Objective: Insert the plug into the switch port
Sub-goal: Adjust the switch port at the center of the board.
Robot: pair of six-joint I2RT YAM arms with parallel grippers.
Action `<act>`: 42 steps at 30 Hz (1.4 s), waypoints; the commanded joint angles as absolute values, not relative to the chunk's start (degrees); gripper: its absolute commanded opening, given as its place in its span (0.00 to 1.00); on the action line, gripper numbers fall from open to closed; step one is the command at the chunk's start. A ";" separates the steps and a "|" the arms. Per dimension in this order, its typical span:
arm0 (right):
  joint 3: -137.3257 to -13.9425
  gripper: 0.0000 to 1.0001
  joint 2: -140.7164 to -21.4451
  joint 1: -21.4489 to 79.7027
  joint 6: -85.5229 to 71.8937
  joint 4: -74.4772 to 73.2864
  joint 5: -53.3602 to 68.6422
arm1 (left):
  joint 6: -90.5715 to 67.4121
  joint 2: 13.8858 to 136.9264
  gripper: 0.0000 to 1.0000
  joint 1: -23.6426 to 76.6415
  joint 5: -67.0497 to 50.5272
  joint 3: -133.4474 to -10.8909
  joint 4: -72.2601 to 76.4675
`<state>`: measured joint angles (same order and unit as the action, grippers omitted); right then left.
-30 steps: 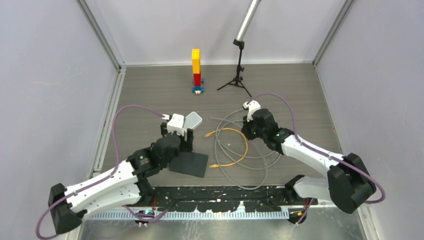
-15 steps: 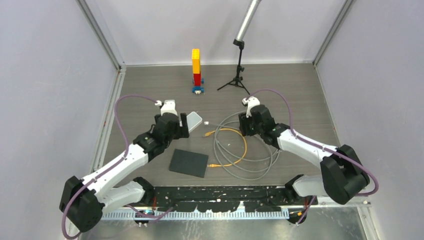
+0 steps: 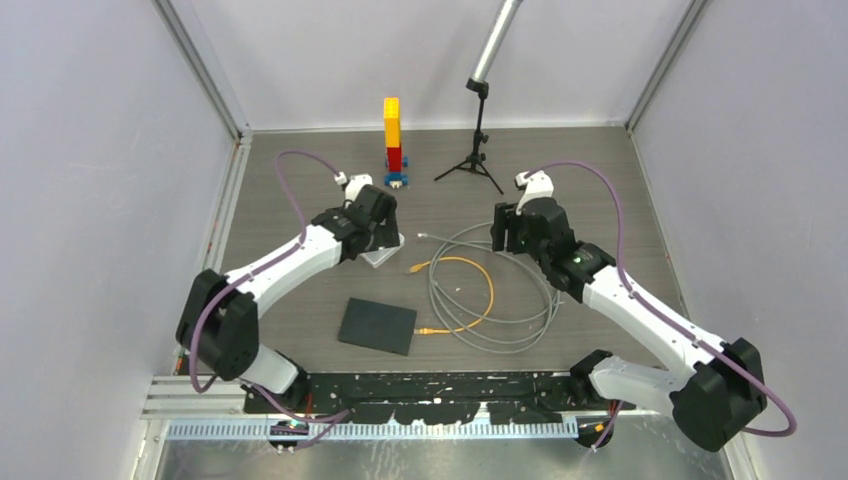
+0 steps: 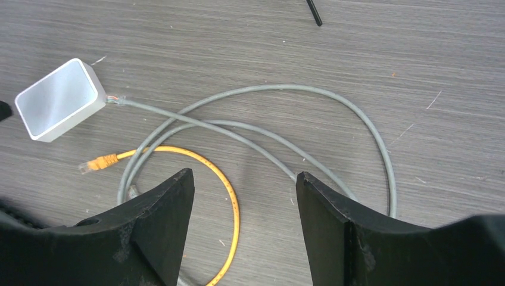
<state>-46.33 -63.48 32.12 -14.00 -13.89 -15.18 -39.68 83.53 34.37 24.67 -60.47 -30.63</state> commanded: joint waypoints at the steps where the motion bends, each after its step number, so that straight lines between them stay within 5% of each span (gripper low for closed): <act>1: -46.62 0.68 -60.22 31.93 -17.35 -15.81 -15.93 | -36.89 86.18 1.00 34.28 29.35 -63.57 -34.81; 12: -45.03 0.69 -58.06 31.95 -20.02 -16.69 -13.52 | -59.12 98.19 1.00 35.24 36.05 -78.54 -52.40; 22: -46.66 0.69 -57.43 31.99 -22.22 -19.22 -8.39 | -54.89 99.60 1.00 34.37 33.21 -77.51 -49.17; 33: -66.04 0.53 -82.65 36.29 -27.27 -18.30 -2.62 | -51.73 70.55 0.87 34.67 29.80 -49.93 -35.81; 42: -87.34 0.44 -108.51 40.38 -26.37 -15.61 -2.82 | -52.03 63.70 0.73 34.69 26.62 -39.74 -29.96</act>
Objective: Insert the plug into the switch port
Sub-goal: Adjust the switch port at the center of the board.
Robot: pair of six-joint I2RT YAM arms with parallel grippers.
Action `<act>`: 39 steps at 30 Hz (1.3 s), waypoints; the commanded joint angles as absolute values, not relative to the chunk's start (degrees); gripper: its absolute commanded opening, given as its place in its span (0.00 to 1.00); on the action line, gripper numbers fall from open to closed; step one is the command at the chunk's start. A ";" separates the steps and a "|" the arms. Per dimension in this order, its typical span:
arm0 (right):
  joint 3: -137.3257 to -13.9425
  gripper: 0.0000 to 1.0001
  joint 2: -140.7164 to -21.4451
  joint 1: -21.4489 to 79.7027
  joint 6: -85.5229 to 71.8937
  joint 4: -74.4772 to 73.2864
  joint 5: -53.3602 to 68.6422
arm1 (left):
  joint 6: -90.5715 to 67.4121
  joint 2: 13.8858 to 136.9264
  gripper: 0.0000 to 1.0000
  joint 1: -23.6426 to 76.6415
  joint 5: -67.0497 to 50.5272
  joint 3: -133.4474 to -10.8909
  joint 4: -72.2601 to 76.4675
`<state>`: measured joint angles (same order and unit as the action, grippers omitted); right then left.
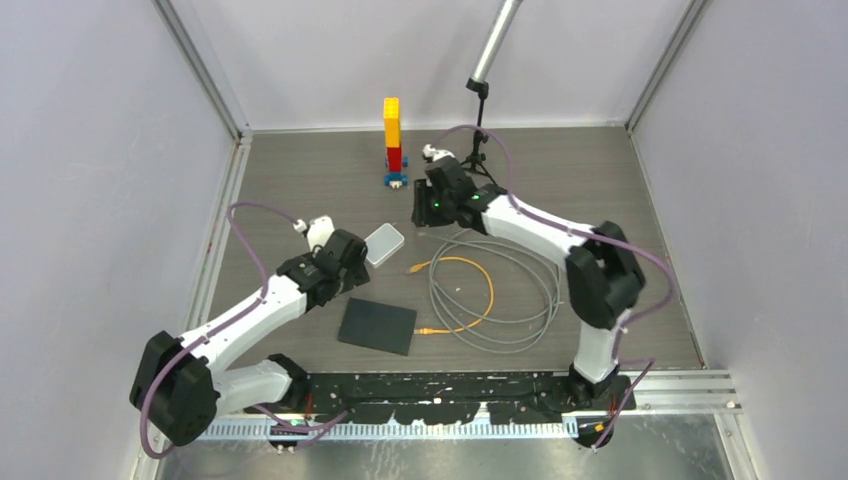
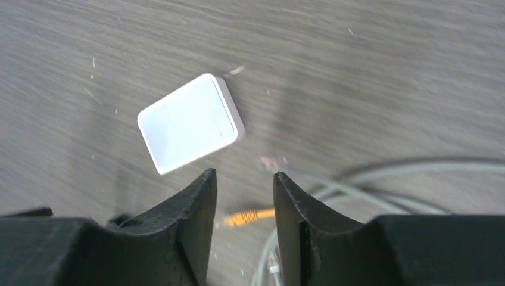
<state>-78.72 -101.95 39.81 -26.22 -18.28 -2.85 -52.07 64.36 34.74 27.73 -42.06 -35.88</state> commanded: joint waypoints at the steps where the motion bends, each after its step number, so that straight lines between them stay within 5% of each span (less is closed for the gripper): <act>1: -89.81 0.44 -111.02 40.57 -25.85 -15.87 -2.63 | -51.99 64.14 0.72 34.70 26.64 -39.24 -29.44; 18: -119.56 0.41 -139.24 41.48 -20.78 -21.24 1.55 | -49.70 78.77 0.70 34.54 25.38 -41.92 -16.70; 39: -116.11 0.34 -138.85 41.55 -16.06 -22.46 9.27 | -49.53 93.57 0.64 34.43 25.09 -47.21 -14.93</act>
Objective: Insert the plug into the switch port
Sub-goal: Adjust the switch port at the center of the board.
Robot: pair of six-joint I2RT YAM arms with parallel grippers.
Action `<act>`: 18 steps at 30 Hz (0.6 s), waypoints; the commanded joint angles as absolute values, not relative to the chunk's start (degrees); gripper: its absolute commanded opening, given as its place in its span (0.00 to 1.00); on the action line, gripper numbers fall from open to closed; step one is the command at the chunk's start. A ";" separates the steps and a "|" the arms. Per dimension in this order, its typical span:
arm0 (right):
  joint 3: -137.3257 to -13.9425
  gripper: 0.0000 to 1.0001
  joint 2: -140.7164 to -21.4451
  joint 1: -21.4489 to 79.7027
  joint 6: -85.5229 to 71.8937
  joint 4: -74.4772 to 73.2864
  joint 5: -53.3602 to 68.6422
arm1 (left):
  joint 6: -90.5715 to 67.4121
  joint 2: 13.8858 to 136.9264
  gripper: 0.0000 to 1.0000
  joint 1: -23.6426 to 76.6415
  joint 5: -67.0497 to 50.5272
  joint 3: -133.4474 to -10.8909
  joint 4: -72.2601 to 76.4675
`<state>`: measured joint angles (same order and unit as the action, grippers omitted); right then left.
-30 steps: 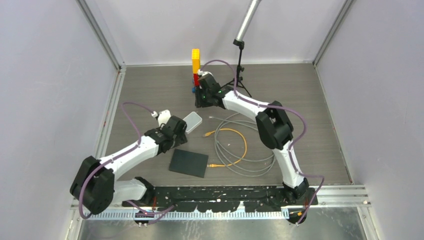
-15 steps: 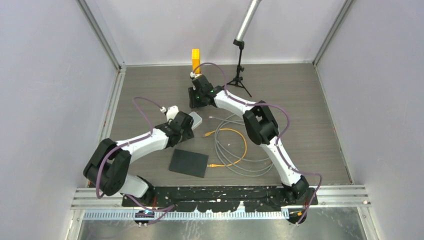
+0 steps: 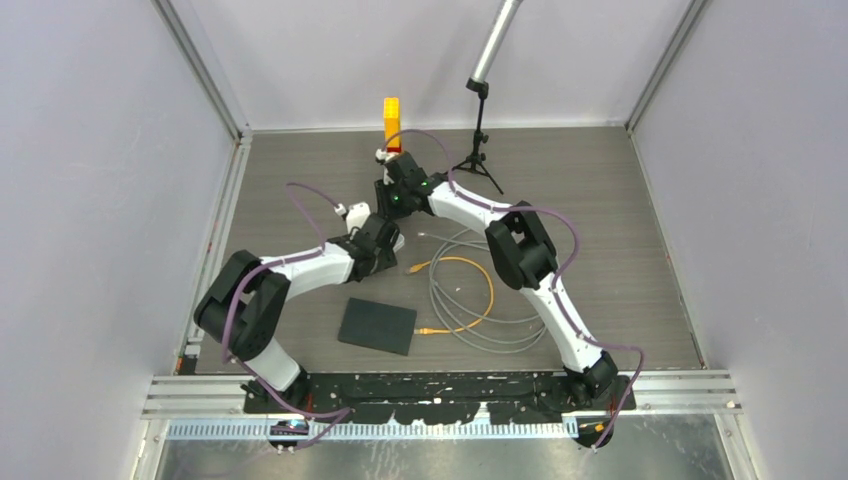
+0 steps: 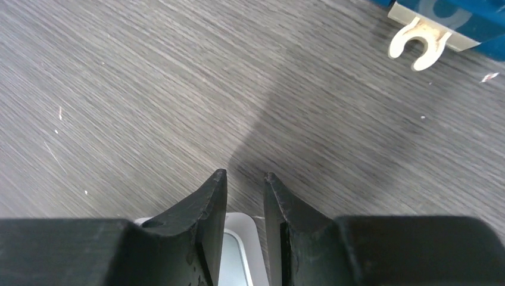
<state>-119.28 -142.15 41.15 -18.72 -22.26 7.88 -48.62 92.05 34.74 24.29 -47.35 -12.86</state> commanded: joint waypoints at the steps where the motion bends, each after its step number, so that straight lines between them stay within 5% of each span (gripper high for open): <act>1: -114.82 0.33 -138.14 41.57 -15.80 -22.45 9.23 | -49.56 93.46 0.64 34.51 25.81 -47.26 -15.57; 18: -94.73 0.26 -127.18 41.55 -17.83 -17.55 10.70 | -50.15 88.78 0.64 34.38 33.05 -45.26 -23.26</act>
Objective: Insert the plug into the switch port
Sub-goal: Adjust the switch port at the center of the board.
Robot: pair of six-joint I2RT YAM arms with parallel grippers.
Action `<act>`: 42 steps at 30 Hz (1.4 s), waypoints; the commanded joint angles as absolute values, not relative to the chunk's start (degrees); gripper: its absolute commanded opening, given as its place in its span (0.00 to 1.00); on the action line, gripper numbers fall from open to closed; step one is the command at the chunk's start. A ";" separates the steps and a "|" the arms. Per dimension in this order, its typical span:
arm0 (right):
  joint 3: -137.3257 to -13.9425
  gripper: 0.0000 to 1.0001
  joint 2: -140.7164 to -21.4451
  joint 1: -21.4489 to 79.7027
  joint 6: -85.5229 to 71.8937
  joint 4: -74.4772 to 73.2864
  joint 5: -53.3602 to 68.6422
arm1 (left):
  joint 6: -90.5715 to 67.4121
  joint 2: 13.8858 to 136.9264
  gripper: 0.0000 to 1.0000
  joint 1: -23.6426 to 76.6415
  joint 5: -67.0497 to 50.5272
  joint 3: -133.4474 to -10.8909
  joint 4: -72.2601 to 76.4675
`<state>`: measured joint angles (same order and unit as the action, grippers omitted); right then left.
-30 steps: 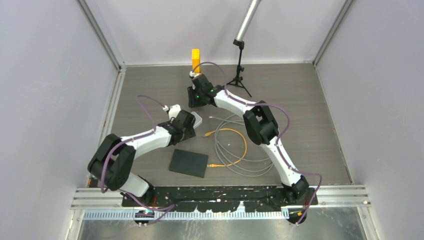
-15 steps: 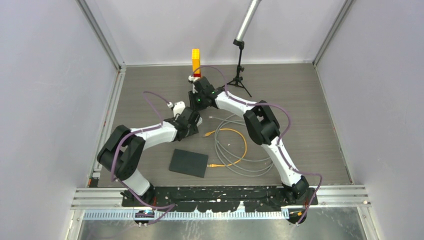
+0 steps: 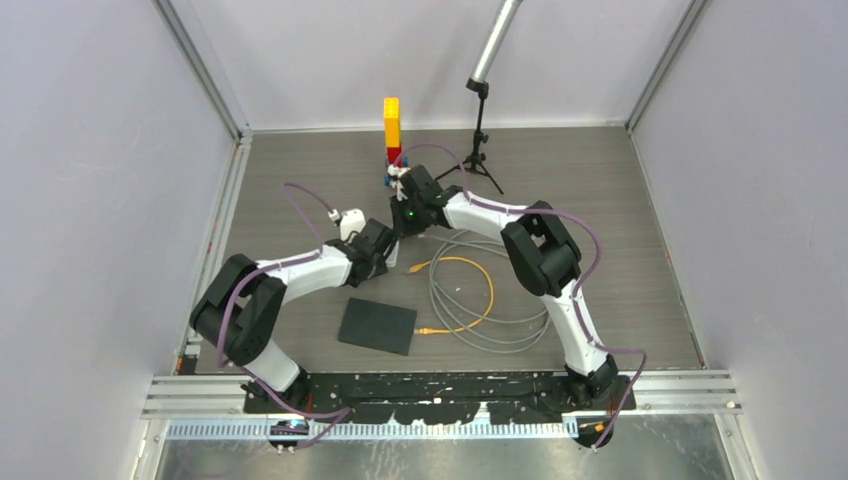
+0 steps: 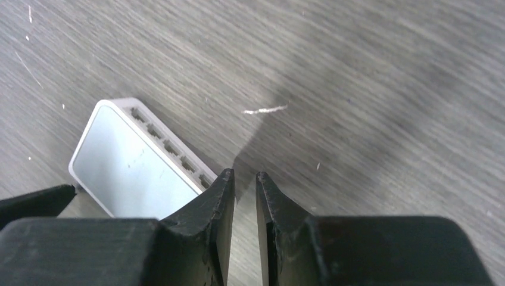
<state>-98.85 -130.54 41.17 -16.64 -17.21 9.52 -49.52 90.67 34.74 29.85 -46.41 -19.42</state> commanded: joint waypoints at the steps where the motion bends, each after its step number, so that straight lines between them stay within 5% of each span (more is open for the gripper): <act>1: -93.58 0.25 -126.57 41.61 -18.35 -16.96 11.03 | -50.10 88.71 0.64 34.34 33.31 -45.26 -23.64; 31: -80.79 0.24 -117.17 49.40 -22.38 -7.66 5.42 | -53.40 70.53 0.69 26.85 37.32 -42.19 -37.10; 42: -82.03 0.23 -114.49 47.26 -23.41 -8.69 -5.96 | -49.26 69.30 0.79 17.23 23.86 -41.30 -27.00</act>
